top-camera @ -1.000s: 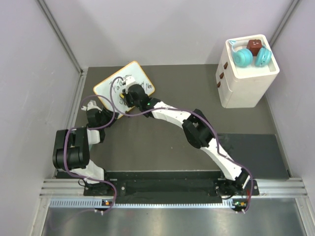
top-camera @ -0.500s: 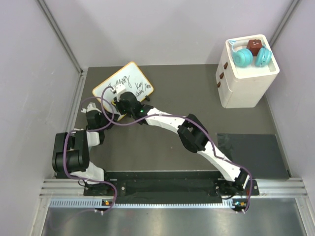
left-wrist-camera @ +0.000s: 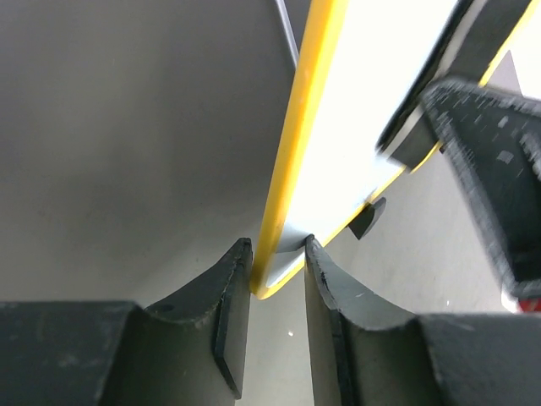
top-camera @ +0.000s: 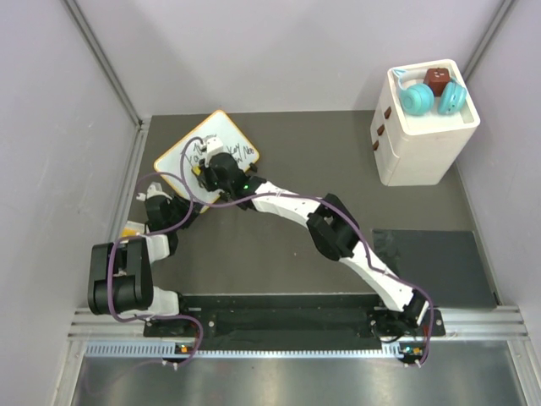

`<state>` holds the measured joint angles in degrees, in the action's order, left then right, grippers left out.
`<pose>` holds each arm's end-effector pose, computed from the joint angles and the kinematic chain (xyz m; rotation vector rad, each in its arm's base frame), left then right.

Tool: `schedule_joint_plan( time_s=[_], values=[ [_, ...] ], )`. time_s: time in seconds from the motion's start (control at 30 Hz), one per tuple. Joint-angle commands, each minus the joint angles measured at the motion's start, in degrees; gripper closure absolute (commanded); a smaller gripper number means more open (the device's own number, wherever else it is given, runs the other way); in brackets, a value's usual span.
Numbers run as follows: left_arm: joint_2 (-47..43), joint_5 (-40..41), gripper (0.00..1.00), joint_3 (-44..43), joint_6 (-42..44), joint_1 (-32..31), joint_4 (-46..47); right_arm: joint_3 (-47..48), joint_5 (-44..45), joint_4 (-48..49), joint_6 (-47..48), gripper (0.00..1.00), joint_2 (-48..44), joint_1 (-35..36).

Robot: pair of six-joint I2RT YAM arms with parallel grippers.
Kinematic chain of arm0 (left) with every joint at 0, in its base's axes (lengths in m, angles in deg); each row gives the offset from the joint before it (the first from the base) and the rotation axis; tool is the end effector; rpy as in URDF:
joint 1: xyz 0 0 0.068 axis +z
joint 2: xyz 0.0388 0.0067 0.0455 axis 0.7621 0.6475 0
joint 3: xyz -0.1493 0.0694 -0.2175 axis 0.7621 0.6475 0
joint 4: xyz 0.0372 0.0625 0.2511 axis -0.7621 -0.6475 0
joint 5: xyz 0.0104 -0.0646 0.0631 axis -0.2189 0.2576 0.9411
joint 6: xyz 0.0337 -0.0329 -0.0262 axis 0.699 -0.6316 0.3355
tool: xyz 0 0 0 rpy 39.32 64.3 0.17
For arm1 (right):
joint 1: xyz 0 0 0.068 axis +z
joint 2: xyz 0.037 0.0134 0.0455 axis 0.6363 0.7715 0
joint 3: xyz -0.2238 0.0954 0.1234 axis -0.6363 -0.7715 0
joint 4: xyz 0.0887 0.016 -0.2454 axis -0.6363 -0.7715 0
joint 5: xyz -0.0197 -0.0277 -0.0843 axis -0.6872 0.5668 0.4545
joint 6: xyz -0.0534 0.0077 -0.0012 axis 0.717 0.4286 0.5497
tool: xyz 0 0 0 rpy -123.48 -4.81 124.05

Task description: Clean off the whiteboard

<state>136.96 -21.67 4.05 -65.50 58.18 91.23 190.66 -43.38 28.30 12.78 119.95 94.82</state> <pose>0.2496 0.0284 0.1399 -0.8398 1.9740 -0.6554 0.3448 0.4888 0.1942 -0.5789 1.8530 0.6863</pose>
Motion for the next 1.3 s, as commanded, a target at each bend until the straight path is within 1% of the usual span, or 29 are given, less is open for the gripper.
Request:
schedule_joint_plan(
  time_s=[0.0, 0.1, 0.2, 0.23, 0.33, 0.37, 0.43, 0.63, 0.87, 0.97, 1.13, 1.27],
  values=[
    [0.26, -3.09, 1.0, 1.15, 0.03, 0.25, -4.25, 2.4, 1.86, -2.98, -7.62, 1.0, 0.99, -4.5],
    [2.11, -5.03, 1.0, 0.62, 0.29, 0.17, -3.2, 1.79, 1.15, -4.74, -10.36, 1.0, 0.73, -6.26],
    [4.31, -6.87, 1.0, 0.27, 0.73, 0.08, -1.8, 1.09, -0.16, -5.71, -10.46, 1.0, 0.11, -6.53],
    [4.83, -7.14, 1.0, 0.35, 0.65, 0.17, -1.27, 1.43, -1.82, -7.28, -10.81, 1.0, 0.2, -6.53],
    [5.01, -7.76, 1.0, 0.97, 0.73, 0.17, 0.23, 1.61, -3.84, -9.31, -13.09, 1.0, 0.46, -6.44],
    [5.01, -7.93, 1.0, 1.23, 1.0, 0.17, 0.49, 0.39, -4.46, -9.41, -13.88, 1.0, 0.38, -6.44],
    [4.49, -8.02, 1.0, 1.41, 1.52, 0.17, 0.5, -0.49, -5.87, -9.32, -15.29, 1.0, 0.11, -5.83],
    [2.82, -8.11, 1.0, 1.94, 3.19, 0.34, 0.23, -2.51, -6.05, -9.06, -15.82, 1.0, -0.76, -2.32],
    [1.94, -9.16, 1.0, 2.03, 3.81, 0.08, 0.41, -10.59, -6.41, -5.55, -17.75, 1.0, -3.75, 0.41],
    [1.85, -9.69, 1.0, 1.94, 4.42, 0.17, 0.32, -12.01, -5.97, -4.49, -18.1, 1.0, -4.72, 0.5],
    [1.15, -9.34, 1.0, 0.98, 6.62, 0.25, -1.78, -10.09, -5.09, -4.92, -17.84, 1.0, -5.16, -0.37],
    [-0.08, -9.16, 1.0, -0.08, 7.94, 0.25, -3.81, -8.41, -7.02, -5.1, -21.17, 1.0, -4.46, -3.62]
  ],
)
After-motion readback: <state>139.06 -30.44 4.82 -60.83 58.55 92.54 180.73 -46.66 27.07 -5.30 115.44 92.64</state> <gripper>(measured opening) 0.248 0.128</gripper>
